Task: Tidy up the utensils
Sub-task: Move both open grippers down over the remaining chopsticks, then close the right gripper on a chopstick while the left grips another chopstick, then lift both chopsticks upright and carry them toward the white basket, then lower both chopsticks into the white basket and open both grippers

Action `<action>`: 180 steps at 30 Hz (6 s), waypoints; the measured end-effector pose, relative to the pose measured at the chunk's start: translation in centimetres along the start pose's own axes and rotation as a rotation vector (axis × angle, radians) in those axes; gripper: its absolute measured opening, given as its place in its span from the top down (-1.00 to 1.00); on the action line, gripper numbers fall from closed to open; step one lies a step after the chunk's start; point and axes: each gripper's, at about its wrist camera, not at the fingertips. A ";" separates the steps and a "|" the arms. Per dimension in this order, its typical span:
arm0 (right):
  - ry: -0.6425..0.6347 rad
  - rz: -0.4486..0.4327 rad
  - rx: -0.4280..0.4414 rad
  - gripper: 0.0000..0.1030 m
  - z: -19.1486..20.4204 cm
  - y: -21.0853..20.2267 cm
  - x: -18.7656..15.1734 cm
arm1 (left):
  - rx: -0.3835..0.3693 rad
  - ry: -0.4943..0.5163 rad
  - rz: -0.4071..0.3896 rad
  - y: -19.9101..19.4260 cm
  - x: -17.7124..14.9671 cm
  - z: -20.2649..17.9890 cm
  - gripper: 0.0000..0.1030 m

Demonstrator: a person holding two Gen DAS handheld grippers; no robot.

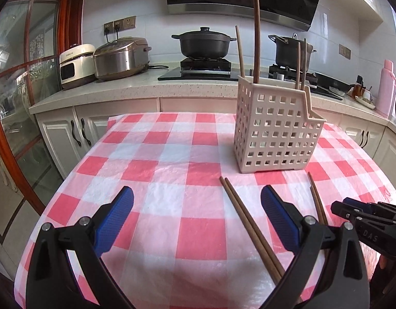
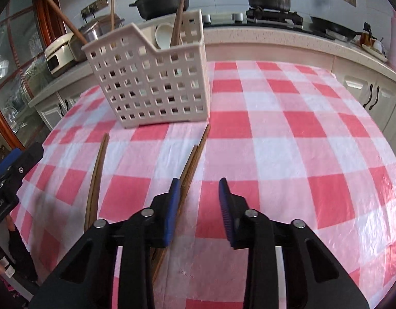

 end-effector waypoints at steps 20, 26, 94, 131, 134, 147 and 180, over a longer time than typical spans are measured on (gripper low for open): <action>-0.008 0.083 -0.078 0.63 0.8 3.0 1.9 | -0.019 -0.001 0.020 0.6 -1.0 0.5 -0.86; -0.033 0.092 -0.114 0.64 1.0 3.9 2.7 | -0.026 0.019 0.036 0.9 -1.2 -0.3 -0.86; -0.081 -0.086 0.019 0.88 -0.9 -3.8 2.1 | -0.100 -0.035 0.201 2.9 0.2 -2.3 0.88; -0.113 -0.383 0.013 0.88 2.2 -16.9 0.5 | -0.176 0.034 -0.191 -13.2 2.0 -1.8 0.88; -0.109 -0.392 0.015 0.88 2.2 -17.1 0.5 | -0.174 0.042 -0.201 -13.5 2.1 -2.0 0.88; -0.107 -0.415 0.013 0.88 2.2 -17.4 0.6 | -0.171 0.055 -0.210 -13.2 2.2 -2.1 0.88; -0.131 -0.457 0.014 0.88 1.3 -15.9 7.0 | -0.258 0.055 -0.254 -11.5 10.1 -4.3 0.88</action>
Point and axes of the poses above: each gripper's, at about its wrist camera, not at the fingertips, and y roughly the way its jaws point, z to its left, x to its top, and after that the axes turned 4 degrees about -y, right-handed
